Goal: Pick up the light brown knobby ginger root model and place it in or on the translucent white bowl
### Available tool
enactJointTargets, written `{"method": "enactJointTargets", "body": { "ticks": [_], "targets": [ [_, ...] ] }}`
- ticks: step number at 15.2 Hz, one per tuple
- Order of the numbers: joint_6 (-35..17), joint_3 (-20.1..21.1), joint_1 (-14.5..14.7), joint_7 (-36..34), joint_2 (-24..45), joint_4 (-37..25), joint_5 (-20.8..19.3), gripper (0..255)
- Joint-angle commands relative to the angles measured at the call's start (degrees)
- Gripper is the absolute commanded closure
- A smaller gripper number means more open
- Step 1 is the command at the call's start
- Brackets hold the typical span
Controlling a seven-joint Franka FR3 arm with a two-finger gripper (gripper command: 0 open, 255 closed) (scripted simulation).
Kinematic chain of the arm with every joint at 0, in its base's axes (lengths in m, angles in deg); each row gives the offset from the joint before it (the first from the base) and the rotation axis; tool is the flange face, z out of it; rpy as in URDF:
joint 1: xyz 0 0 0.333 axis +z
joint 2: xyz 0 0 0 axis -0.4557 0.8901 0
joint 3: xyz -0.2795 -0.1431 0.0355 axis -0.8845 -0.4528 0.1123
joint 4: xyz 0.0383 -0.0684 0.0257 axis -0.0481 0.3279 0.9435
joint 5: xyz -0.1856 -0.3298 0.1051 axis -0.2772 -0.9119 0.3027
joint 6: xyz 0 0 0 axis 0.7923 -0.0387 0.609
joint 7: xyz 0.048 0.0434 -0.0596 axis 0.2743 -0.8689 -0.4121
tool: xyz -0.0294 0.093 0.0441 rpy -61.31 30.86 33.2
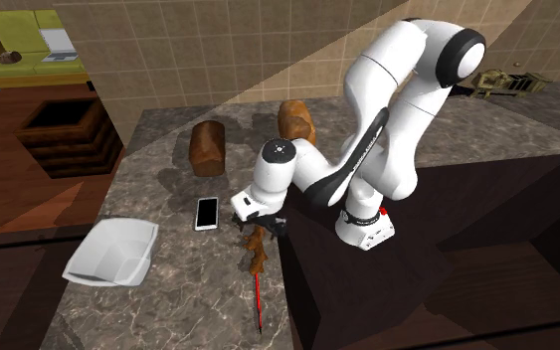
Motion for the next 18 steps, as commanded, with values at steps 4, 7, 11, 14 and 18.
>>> {"method": "enactJointTargets", "body": {
  "ticks": [4,7,11,14,18],
  "targets": [
    [-6.1,-0.4,-0.9,-0.2,5.1,0.9,-1.9,0],
    [-9.0,-0.4,-1.5,-0.7,7.7,1.1,-2.9,0],
    [-9.0,-0.4,-1.5,-0.7,7.7,1.1,-2.9,0],
    [-9.0,-0.4,-1.5,-0.7,7.7,1.1,-2.9,0],
    [-9.0,-0.4,-1.5,-0.7,7.7,1.1,-2.9,255]
  ]
}}
